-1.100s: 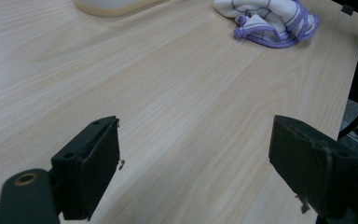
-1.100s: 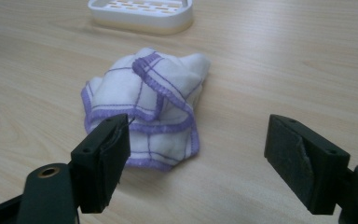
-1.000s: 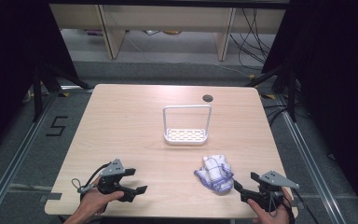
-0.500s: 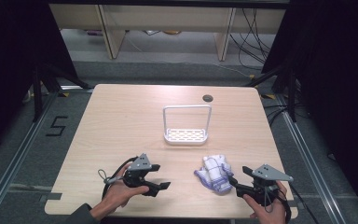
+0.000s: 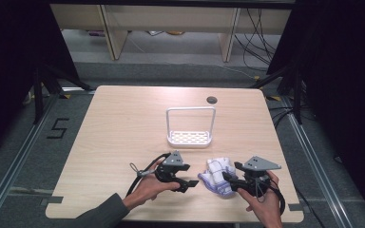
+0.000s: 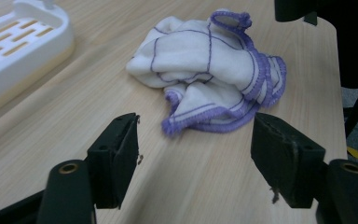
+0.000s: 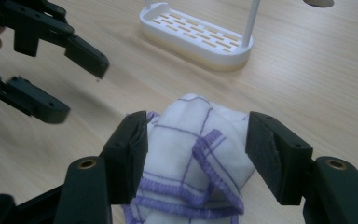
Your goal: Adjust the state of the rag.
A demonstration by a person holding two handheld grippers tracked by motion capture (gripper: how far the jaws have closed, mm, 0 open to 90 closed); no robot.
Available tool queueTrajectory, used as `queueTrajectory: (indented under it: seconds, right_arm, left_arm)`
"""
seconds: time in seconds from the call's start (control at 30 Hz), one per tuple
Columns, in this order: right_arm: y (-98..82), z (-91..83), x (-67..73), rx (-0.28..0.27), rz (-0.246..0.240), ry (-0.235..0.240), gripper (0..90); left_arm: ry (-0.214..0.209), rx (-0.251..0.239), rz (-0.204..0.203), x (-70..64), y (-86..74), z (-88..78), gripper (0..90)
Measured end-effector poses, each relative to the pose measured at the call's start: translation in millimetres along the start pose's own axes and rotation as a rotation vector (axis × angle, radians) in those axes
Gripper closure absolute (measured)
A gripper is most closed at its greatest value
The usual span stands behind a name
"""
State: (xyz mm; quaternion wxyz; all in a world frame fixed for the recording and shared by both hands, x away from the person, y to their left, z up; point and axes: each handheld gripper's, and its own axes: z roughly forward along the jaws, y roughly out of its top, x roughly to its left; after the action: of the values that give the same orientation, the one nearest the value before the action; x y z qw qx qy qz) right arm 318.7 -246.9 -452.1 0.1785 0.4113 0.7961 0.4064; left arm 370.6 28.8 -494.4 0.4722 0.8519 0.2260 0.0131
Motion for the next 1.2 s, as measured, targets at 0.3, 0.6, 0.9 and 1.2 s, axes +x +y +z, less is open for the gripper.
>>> queueTrajectory:
  seconds: [0.3,0.6,0.9,1.2]
  right_arm:
    - [6.2,20.4,-9.2,0.075,0.002,-0.012,48.9]
    - [6.9,29.3,-17.0,0.105,0.012,-0.011,50.3]
    - [-0.5,37.5,-21.8,0.128,0.01,0.006,55.4]
    - [-2.7,39.9,-18.4,0.146,0.009,0.019,74.3]
  left_arm:
    - [-0.003,0.049,0.066,-1.5,7.8,26.2,36.9]
    - [0.001,0.075,0.084,-3.8,12.5,45.2,39.9]
    - [-0.013,0.109,0.092,-2.3,13.6,56.9,45.9]
    - [-0.007,0.098,0.108,-5.8,18.6,60.6,74.6]
